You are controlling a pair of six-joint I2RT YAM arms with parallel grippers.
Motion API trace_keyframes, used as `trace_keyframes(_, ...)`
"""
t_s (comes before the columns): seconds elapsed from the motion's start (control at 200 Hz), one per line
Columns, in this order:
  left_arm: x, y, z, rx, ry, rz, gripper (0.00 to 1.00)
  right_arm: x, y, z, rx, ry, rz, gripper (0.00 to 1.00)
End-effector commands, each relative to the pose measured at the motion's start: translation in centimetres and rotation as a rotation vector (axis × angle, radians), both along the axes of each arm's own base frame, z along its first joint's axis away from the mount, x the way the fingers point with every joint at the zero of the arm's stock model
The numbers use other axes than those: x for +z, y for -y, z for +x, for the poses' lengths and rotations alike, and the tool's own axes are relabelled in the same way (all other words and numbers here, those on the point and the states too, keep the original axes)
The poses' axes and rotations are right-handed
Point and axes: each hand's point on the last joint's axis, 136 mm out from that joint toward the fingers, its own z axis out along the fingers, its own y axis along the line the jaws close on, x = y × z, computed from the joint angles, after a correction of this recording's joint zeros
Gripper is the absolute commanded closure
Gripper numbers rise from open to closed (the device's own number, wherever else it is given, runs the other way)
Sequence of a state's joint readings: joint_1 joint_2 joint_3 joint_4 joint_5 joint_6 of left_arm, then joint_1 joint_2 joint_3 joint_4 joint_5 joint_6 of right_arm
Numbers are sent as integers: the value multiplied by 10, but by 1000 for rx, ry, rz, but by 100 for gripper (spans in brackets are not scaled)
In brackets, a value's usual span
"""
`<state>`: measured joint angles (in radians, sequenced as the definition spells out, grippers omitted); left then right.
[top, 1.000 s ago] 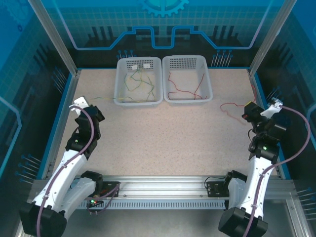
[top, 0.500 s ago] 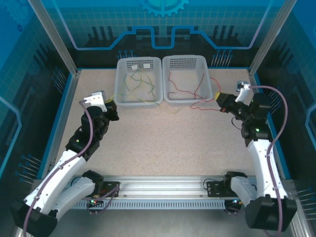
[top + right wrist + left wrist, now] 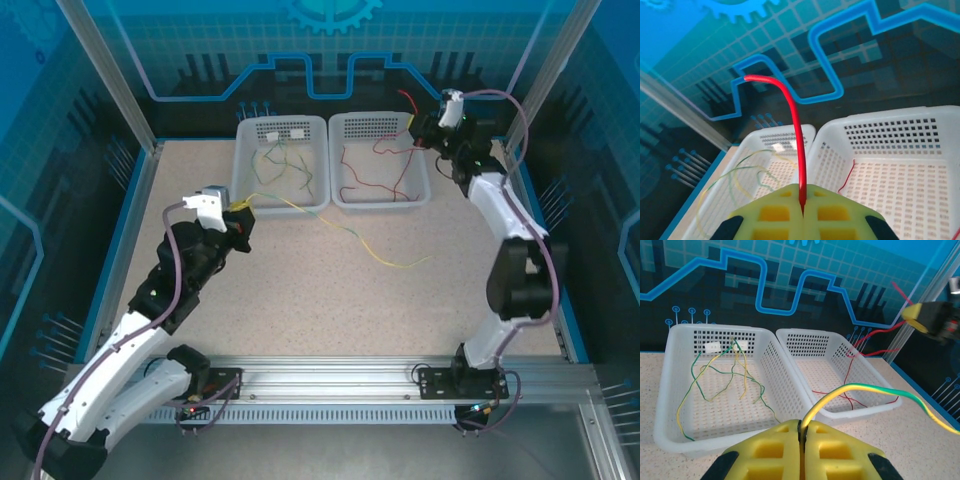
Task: Untangle the cables
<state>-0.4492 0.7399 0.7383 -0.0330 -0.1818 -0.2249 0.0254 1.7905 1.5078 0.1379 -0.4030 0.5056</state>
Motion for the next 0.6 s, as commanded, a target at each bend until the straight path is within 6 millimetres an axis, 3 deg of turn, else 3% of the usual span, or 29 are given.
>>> trace_keyframes(0.0,-10,5,-4,-40,-8,38,100,-15,-8,39,-40,-23,-14,100)
trace_keyframes(0.12,-25,6,0,-33,-54,45,100,-57,-10,70,-54,-105,-8,100)
trace_keyframes(0.16,-29,7,1,-30,-66,38,100,-71,-14,76,-46,-137,-21,95)
trace_keyframes(0.2,-32,9,3,-37,-75,35,100,-82,-16,80,-51,-167,-42,85)
trace_keyframes(0.245,-35,13,6,-48,-87,35,100,-88,-22,81,-43,-184,-63,67)
trace_keyframes(0.29,-37,16,9,-55,-99,38,100,-92,-23,80,-53,-194,-88,57)
trace_keyframes(0.405,-38,20,16,-60,-117,48,100,-78,-18,69,-87,-189,-131,43)
trace_keyframes(0.425,-37,21,17,-62,-117,48,100,-74,-16,65,-96,-188,-139,31)
trace_keyframes(0.48,-37,23,20,-64,-119,49,100,-58,-15,52,-103,-163,-173,13)
trace_keyframes(0.595,-35,26,26,-62,-116,32,100,-25,-12,15,-141,-99,-259,10)
